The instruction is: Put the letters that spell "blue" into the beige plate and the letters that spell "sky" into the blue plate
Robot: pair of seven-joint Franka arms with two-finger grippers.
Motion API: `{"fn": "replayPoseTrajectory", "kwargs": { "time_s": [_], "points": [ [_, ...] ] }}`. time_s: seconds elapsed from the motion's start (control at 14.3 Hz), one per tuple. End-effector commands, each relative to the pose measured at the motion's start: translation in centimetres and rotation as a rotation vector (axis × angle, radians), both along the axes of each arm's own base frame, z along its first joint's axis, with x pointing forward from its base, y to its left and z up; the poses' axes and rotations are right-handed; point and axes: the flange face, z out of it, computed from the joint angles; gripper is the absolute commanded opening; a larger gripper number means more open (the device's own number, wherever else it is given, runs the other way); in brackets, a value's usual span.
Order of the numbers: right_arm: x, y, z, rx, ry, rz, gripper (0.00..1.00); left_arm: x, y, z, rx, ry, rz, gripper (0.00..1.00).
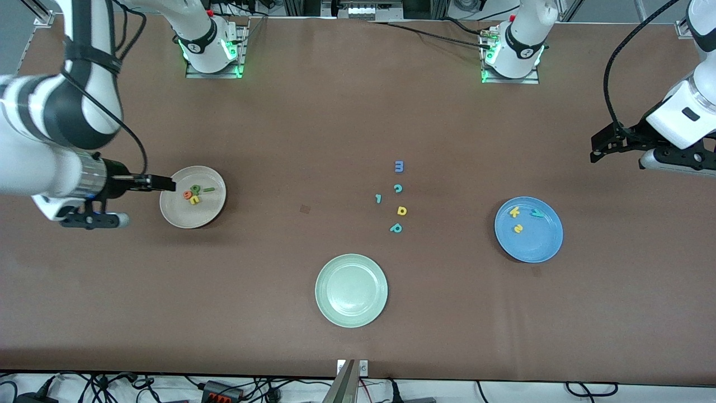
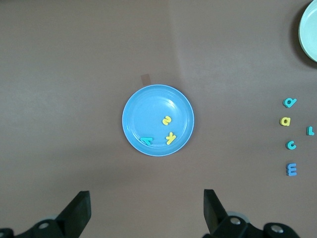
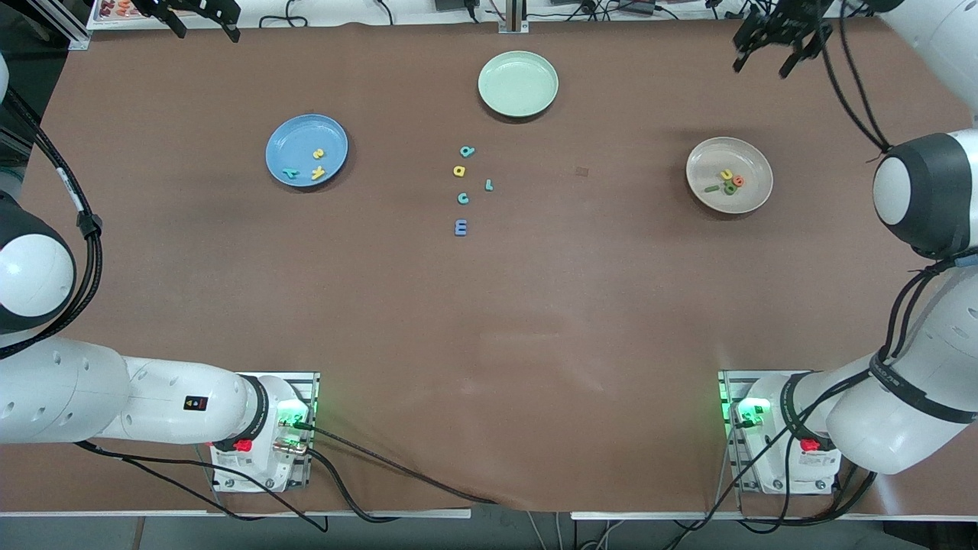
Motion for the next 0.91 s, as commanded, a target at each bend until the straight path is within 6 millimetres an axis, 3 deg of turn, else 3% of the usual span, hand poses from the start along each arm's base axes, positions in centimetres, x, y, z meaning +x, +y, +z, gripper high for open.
{"fn": "replayPoseTrajectory", "kwargs": {
  "time_s": [0.0,0.07,0.21,0.49,0.84],
  "points": [
    [0.8,-1.6,4.4,-0.060,-0.049,-0.006,1.00,0.4,-0.1,0.5,-0.016,0.005,0.006,1.00],
    [1.1,-1.7,5.8,-0.089,-0.079,0.008,1.00,0.4,0.0,0.5,-0.016,0.005,0.007,1.00],
    [1.2,-2.3,6.7,-0.101,-0.100,-0.015,1.00,0.4,0.2,0.5,-0.016,0.005,0.010,1.00],
    [0.6,-7.0,10.2,-0.027,-0.153,-0.088,1.00,0.5,0.3,0.4,-0.016,0.006,0.012,1.00],
    [-1.0,-7.9,14.8,-0.117,-0.223,-0.016,1.00,0.5,0.8,0.3,-0.016,0.008,0.019,1.00]
  ]
}}
